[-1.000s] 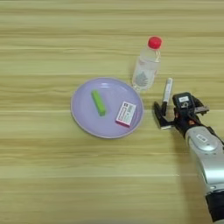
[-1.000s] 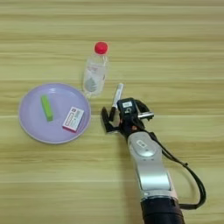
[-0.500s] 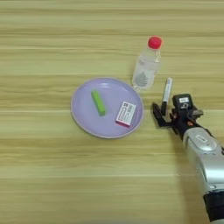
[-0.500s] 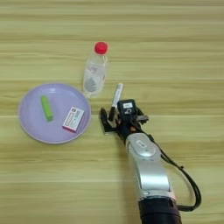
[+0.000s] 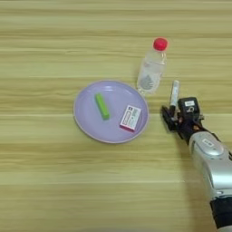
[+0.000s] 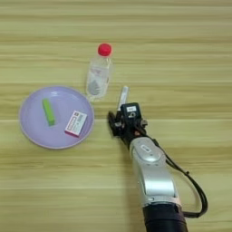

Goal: Move the objects on the table

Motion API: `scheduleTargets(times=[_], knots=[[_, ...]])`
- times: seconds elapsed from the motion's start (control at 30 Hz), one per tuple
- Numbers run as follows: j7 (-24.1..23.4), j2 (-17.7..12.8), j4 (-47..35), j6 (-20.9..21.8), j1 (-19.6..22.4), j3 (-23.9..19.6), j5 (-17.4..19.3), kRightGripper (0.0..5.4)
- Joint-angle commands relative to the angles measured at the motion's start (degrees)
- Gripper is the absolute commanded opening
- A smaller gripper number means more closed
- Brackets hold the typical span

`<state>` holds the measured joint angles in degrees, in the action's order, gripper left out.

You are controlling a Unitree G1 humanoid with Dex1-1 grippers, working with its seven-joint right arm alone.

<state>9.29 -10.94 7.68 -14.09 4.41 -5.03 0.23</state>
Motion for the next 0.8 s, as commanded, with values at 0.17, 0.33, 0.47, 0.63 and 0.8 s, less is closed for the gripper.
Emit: scheduleTargets(times=[0.17,0.33,0.47,0.63,0.8], knots=[[-1.0,-0.6,0.4,-0.3,1.8,-0.7,0.1,2.12],[-1.3,-0.8,0.8,-0.2,2.1,-0.9,0.1,1.53],[-1.4,-1.1,0.2,-0.5,2.0,-1.2,0.1,1.06],[-1.5,-1.7,-0.8,-0.9,1.9,-2.0,0.3,0.79],[-1.5,-2.5,-2.9,-2.1,1.1,-3.2,0.4,0.79]])
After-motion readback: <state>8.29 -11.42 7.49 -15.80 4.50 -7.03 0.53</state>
